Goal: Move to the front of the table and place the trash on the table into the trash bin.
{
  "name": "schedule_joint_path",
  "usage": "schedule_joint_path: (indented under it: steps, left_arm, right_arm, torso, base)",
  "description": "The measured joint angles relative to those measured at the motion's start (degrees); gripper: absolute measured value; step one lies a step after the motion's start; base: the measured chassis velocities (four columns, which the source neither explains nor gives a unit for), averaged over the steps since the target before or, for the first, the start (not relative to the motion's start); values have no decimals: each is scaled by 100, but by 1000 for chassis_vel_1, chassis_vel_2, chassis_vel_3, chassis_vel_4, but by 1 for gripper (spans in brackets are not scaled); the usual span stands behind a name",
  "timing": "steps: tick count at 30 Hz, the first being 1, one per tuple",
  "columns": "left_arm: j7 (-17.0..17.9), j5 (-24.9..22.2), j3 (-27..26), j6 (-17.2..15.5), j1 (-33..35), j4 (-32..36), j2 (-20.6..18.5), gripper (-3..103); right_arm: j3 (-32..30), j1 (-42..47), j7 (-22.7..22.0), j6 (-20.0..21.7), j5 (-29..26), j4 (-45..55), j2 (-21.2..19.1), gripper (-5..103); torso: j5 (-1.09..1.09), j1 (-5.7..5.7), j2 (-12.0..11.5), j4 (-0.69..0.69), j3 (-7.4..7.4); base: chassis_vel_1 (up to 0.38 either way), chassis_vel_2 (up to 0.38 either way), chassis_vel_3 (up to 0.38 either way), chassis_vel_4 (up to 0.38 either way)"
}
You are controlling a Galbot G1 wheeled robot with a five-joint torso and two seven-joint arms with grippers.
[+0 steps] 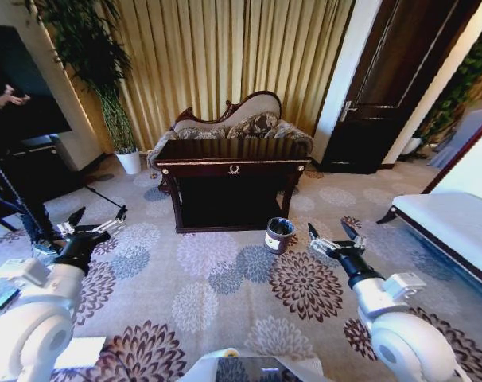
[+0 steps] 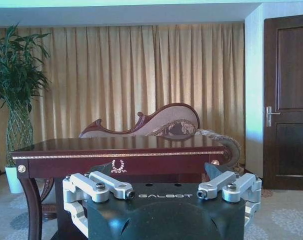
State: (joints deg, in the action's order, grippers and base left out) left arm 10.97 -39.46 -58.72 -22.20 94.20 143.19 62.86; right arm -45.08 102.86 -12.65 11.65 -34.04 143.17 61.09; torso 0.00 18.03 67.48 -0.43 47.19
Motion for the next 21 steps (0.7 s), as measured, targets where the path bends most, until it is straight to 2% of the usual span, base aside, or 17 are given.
schedule_joint_path:
  steps: [21]
  left_arm:
    - [213, 161, 178, 78, -27, 0, 5, 100]
  right_arm:
    - [26, -62, -121, 2, 16, -33, 12, 100]
  torso:
    - [0, -3, 1, 1, -1]
  base:
    - [0, 0, 0, 0]
